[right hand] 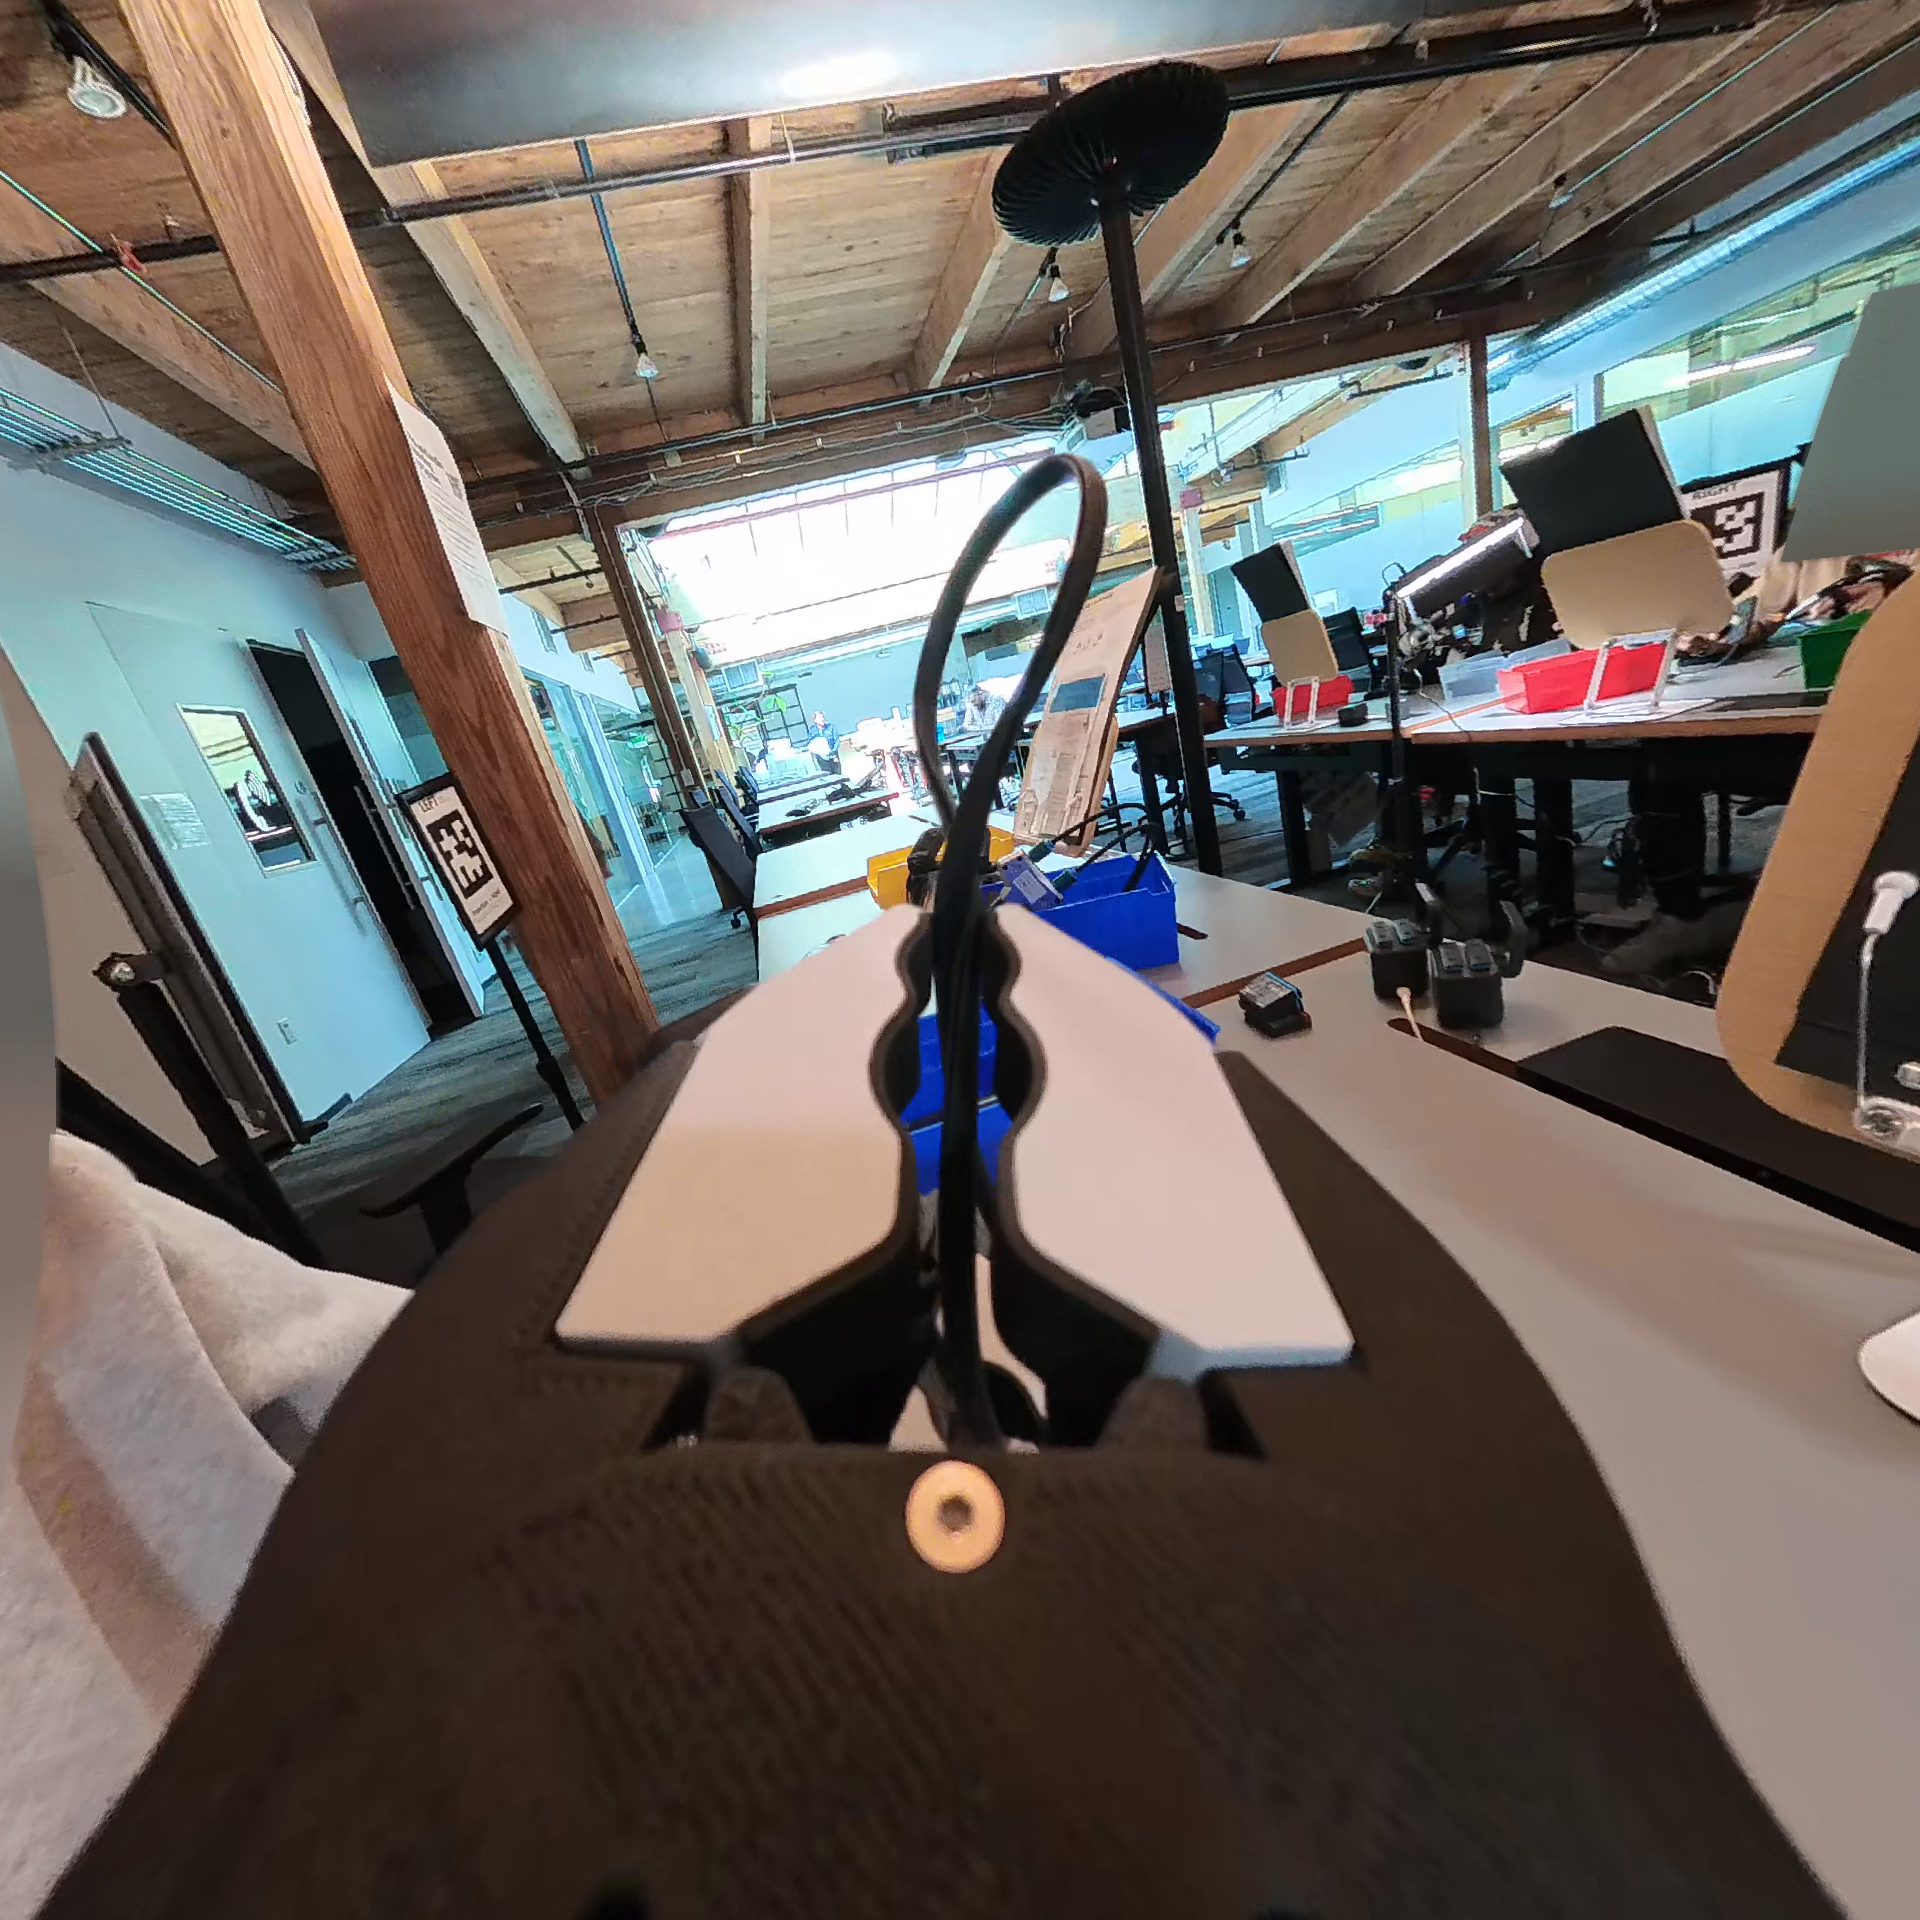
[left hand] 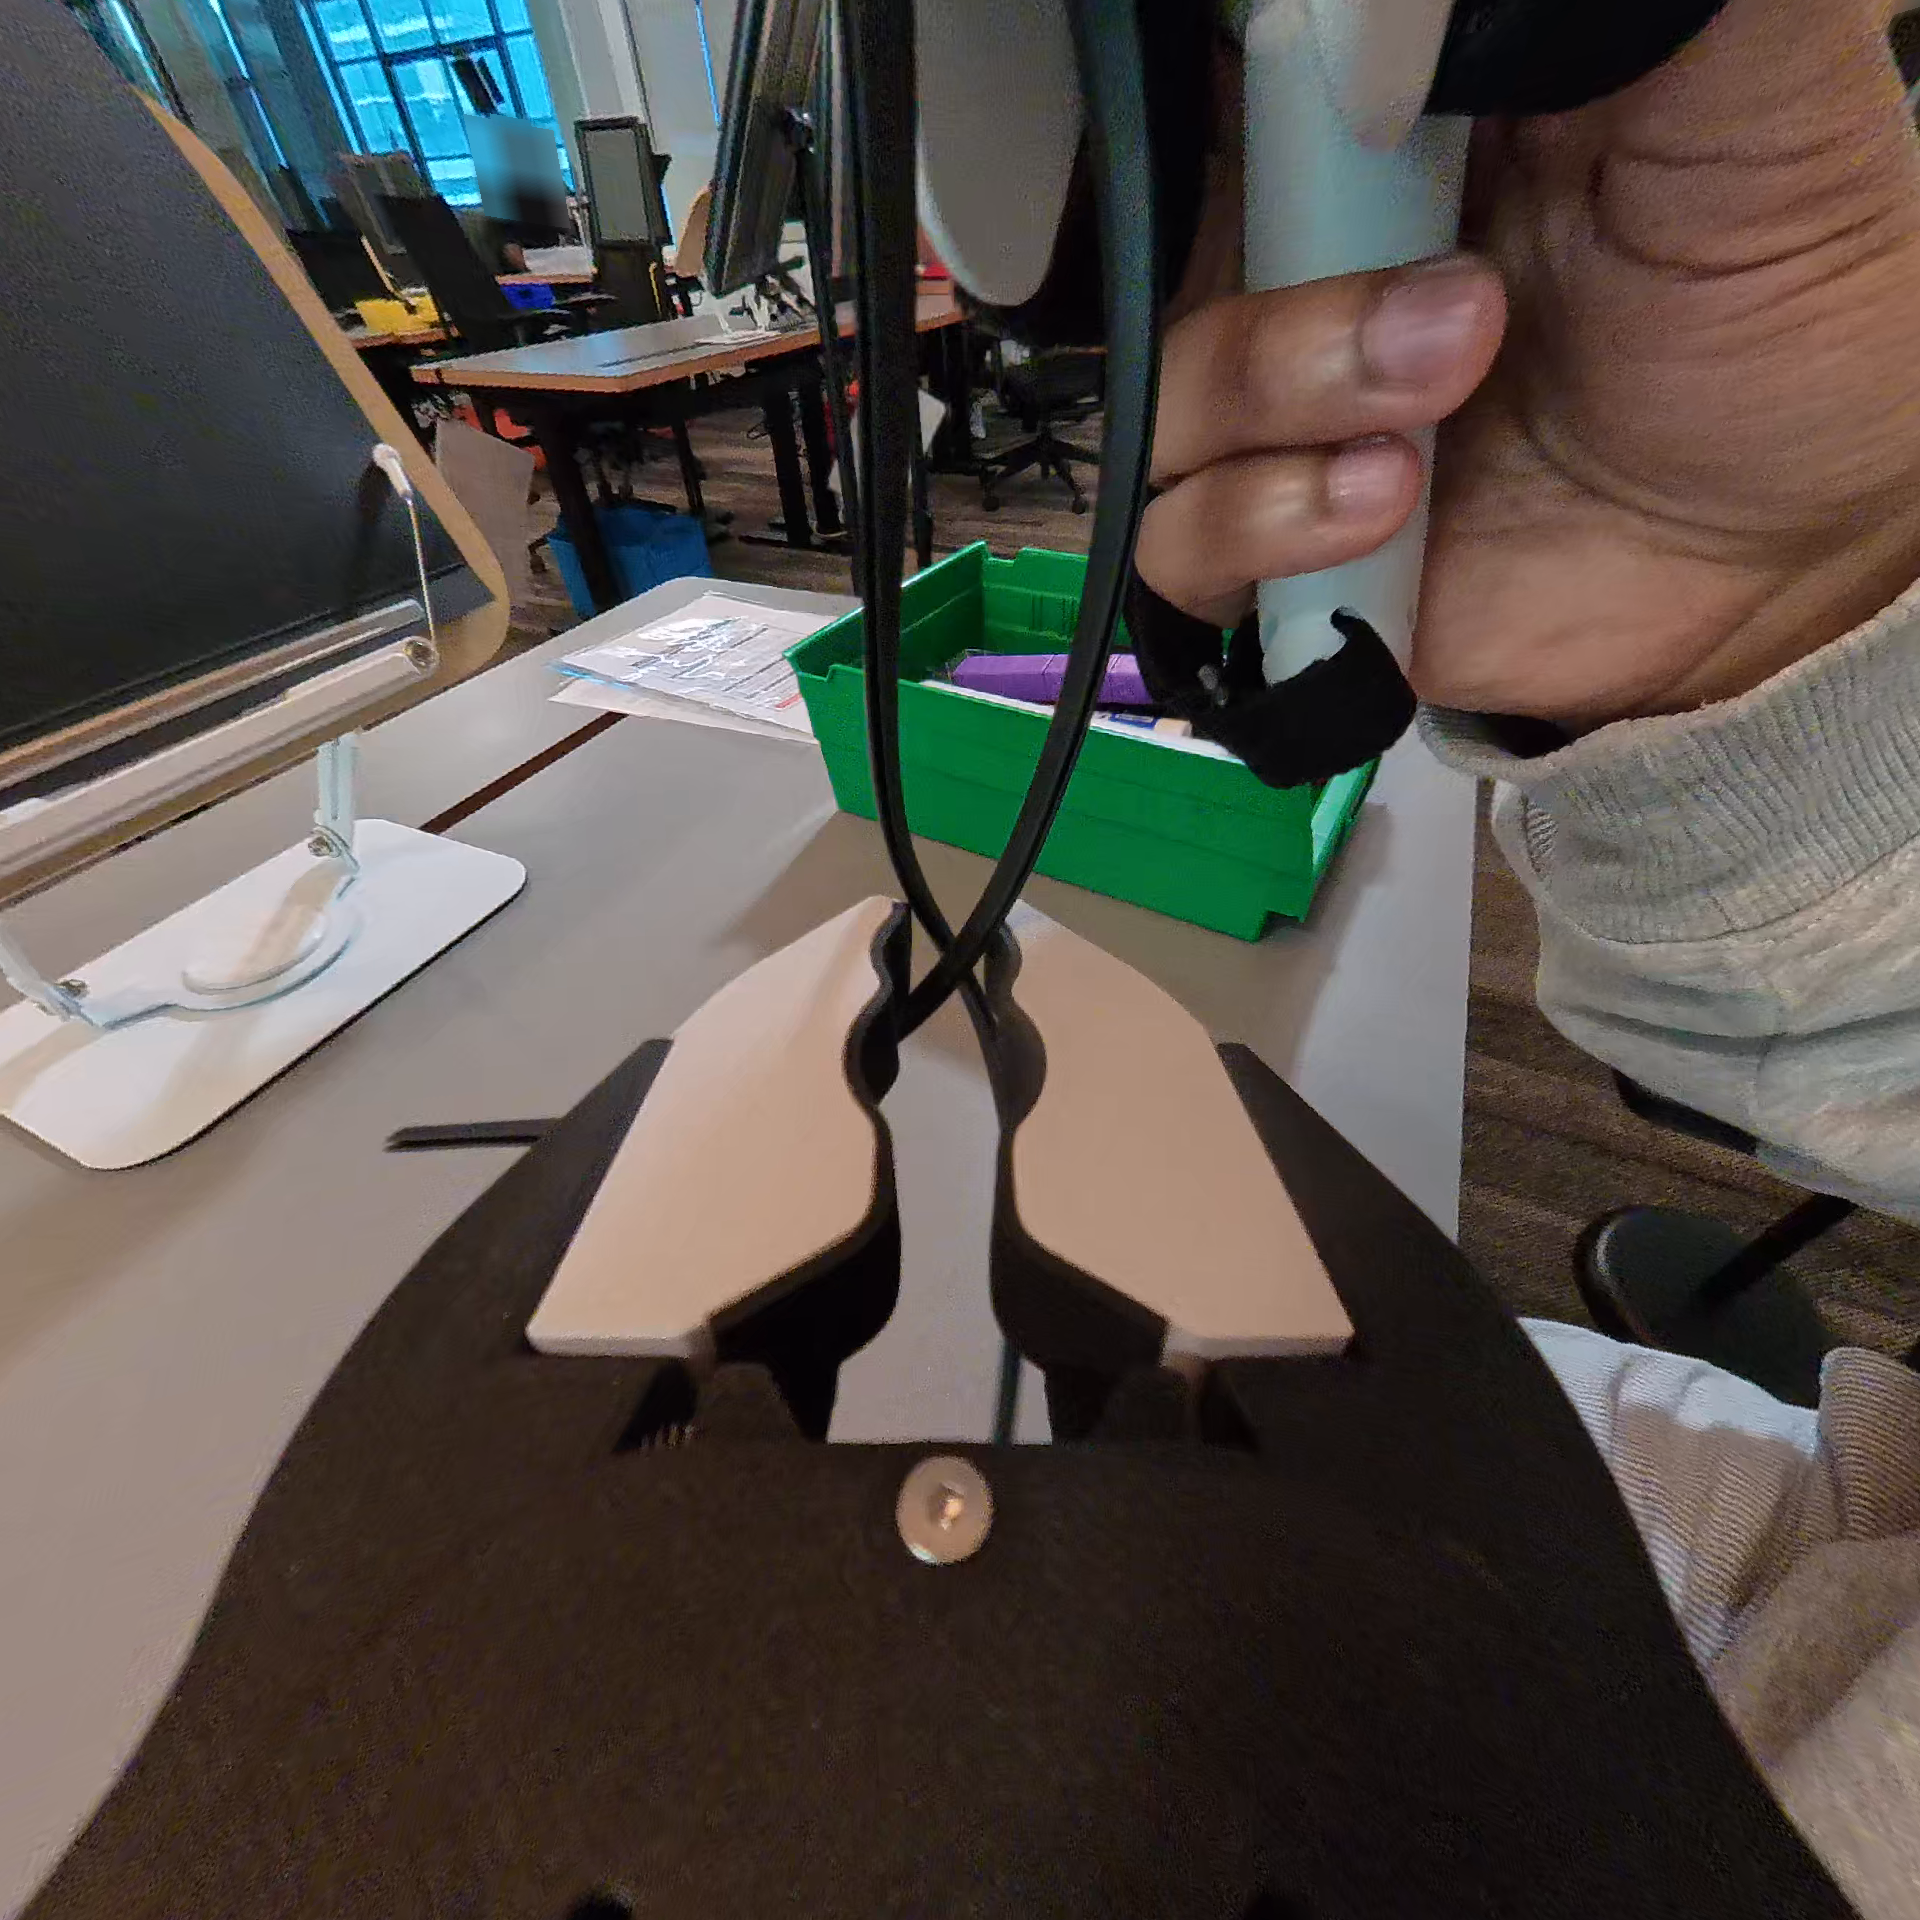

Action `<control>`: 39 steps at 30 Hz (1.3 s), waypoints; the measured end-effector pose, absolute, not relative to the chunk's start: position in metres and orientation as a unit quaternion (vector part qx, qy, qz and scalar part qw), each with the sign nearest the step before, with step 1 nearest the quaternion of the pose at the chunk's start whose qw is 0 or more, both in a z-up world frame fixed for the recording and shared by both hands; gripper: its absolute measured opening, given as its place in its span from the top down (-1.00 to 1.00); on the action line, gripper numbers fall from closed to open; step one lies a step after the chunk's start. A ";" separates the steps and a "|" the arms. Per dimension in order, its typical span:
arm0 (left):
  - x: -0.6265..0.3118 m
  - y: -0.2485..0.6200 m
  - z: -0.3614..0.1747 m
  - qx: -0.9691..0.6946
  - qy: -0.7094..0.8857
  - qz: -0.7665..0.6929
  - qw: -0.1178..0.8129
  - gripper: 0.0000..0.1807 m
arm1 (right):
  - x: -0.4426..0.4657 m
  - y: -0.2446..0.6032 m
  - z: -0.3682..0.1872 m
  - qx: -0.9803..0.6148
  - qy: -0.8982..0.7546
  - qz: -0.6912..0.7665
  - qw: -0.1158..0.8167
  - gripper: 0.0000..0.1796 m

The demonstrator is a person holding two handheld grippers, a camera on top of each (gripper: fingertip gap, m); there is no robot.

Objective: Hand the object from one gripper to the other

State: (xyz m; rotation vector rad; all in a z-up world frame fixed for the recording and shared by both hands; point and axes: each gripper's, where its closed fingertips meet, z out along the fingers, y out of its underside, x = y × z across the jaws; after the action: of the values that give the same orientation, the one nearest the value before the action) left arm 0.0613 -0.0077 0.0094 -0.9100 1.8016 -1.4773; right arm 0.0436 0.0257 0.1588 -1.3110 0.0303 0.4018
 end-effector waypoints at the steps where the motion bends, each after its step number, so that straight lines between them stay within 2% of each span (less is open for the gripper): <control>1: 0.061 -0.007 0.010 -0.347 0.682 -0.564 0.311 0.86 | 0.044 0.025 0.160 -0.605 0.013 0.184 0.775 0.90; 8: 0.059 -0.010 0.012 -0.332 0.683 -0.569 0.315 0.88 | 0.040 0.024 0.162 -0.604 0.008 0.193 0.773 0.90; 11: 0.060 -0.013 0.011 -0.337 0.680 -0.578 0.300 0.53 | 0.037 0.025 0.161 -0.605 0.005 0.202 0.770 0.90; 19: 0.062 -0.005 0.016 -0.344 0.661 -0.600 0.291 0.40 | 0.020 0.026 0.162 -0.613 -0.021 0.241 0.752 0.90; 24: 0.060 -0.002 0.021 -0.338 0.657 -0.607 0.292 0.48 | 0.015 0.026 0.162 -0.618 -0.031 0.245 0.747 0.89; 28: 0.057 -0.005 0.021 -0.326 0.666 -0.605 0.290 0.72 | 0.015 0.025 0.163 -0.617 -0.031 0.247 0.747 0.90; 34: 0.056 -0.006 0.020 -0.321 0.671 -0.600 0.294 0.95 | 0.019 0.022 0.165 -0.612 -0.025 0.246 0.751 0.89; 39: 0.055 -0.004 0.021 -0.320 0.670 -0.606 0.286 0.97 | 0.024 0.020 0.167 -0.609 -0.019 0.241 0.756 0.89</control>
State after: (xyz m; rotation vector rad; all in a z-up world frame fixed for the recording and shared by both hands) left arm 0.0548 -0.0039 0.0213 -0.8559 1.7903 -1.6185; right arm 0.0237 0.0200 0.1667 -1.3273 -0.0415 0.5264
